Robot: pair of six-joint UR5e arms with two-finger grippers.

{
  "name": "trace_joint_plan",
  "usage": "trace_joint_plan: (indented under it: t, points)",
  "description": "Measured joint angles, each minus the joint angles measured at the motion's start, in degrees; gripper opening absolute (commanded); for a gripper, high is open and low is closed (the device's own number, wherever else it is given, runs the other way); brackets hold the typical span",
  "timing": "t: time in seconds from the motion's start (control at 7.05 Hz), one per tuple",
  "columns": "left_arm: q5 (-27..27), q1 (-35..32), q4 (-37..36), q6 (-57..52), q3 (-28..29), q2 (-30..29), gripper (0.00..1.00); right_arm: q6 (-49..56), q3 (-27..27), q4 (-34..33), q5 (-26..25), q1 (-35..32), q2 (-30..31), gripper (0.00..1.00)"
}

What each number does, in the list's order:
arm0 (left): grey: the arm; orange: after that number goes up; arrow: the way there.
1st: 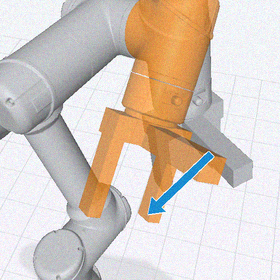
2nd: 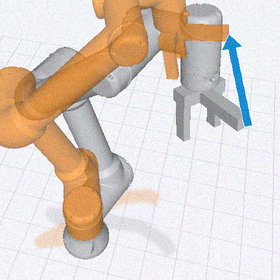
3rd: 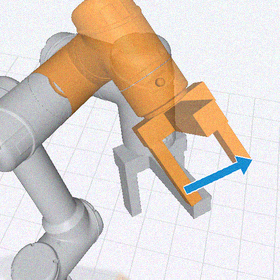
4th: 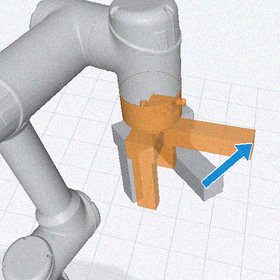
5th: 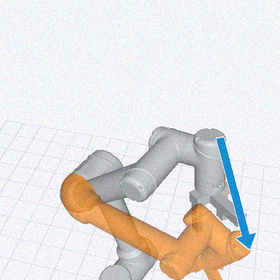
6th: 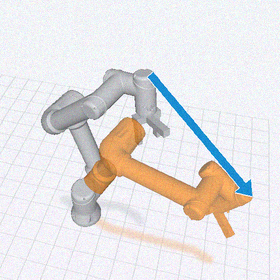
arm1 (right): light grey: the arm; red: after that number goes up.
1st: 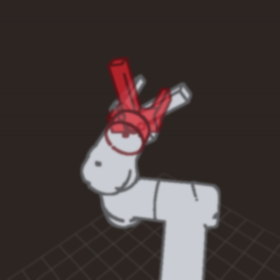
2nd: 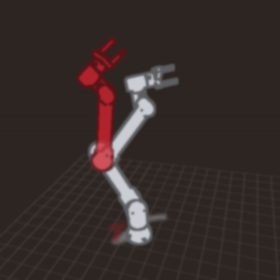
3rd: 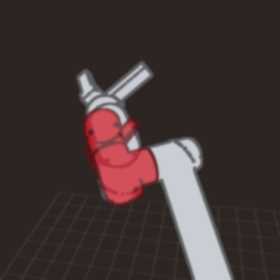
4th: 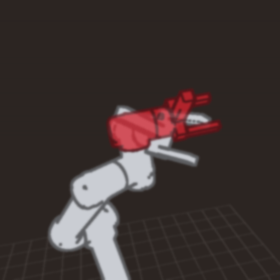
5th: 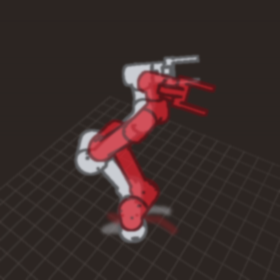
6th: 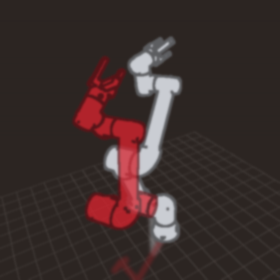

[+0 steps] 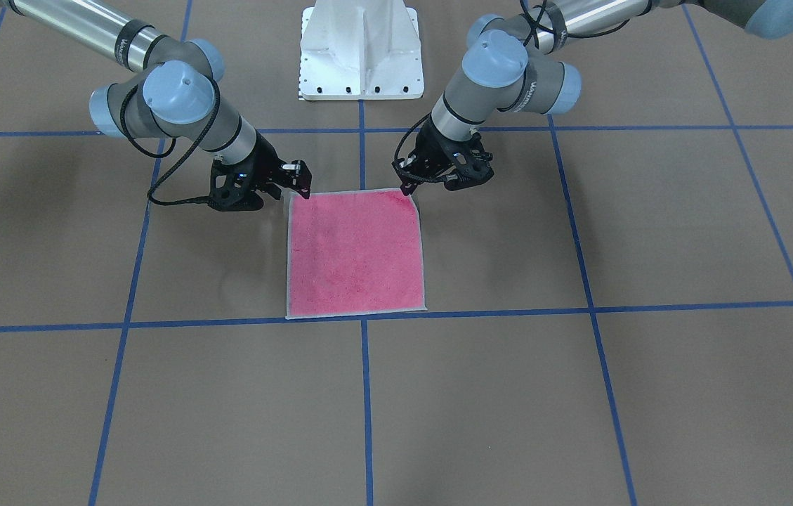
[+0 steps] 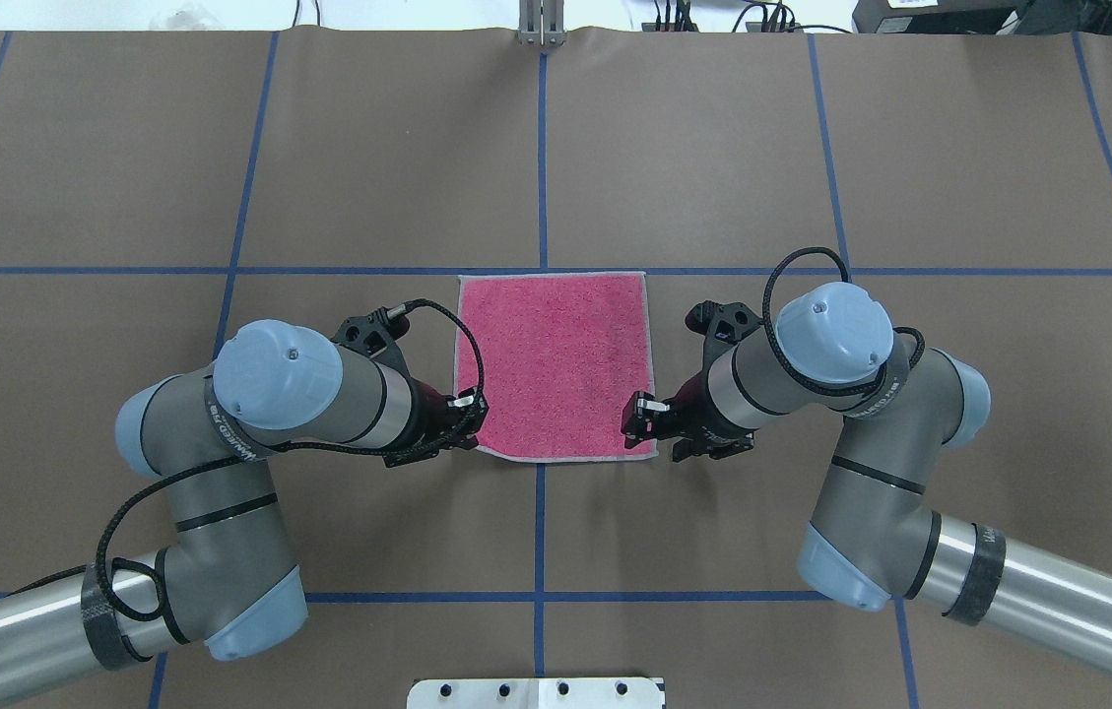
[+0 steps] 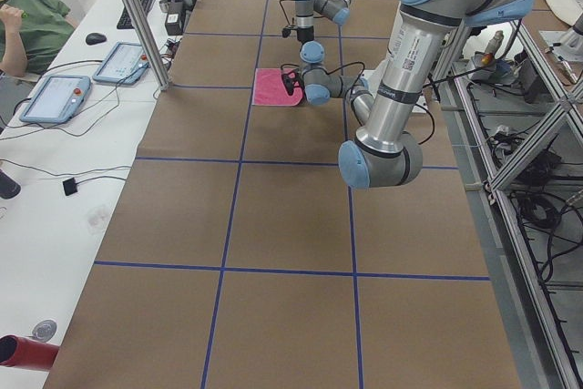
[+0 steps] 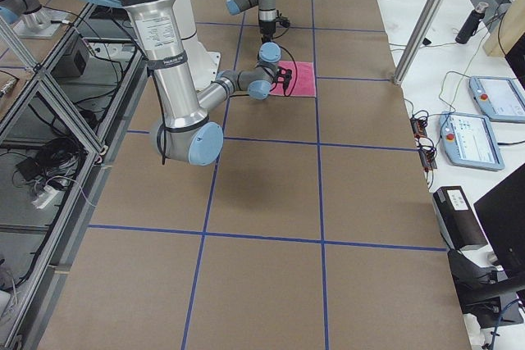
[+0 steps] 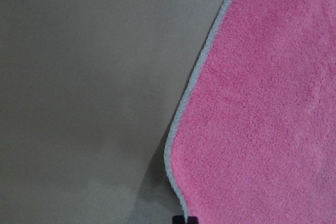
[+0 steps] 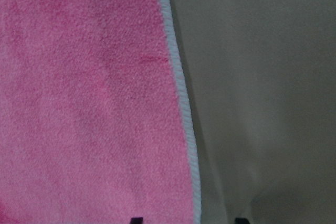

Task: Fold towel twice with both arms
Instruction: 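Close both grippers on the near corners of the pink towel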

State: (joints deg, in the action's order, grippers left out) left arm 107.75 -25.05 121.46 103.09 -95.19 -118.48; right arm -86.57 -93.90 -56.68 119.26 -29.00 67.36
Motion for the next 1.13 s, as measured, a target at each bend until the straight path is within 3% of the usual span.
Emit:
trace_joint_plan:
  t: [0.43,0.85,0.99,1.13]
  points:
    - [0.00,0.00,0.00,0.00,-0.01,-0.11,0.00,-0.08,0.57,-0.01,0.01,0.06,-0.35,0.53]
    - [0.00,0.00,-0.07,0.08,-0.08,-0.24,0.00,-0.09,0.94,0.01,0.01,0.15,-0.38,0.10]
    - [0.00,-0.03,-0.08,0.09,-0.08,-0.25,0.00,-0.11,0.97,0.00,0.01,0.15,-0.38,0.00]
    - [0.00,-0.09,-0.09,0.09,-0.11,-0.28,0.00,-0.19,0.96,0.03,0.03,0.13,-0.38,0.00]
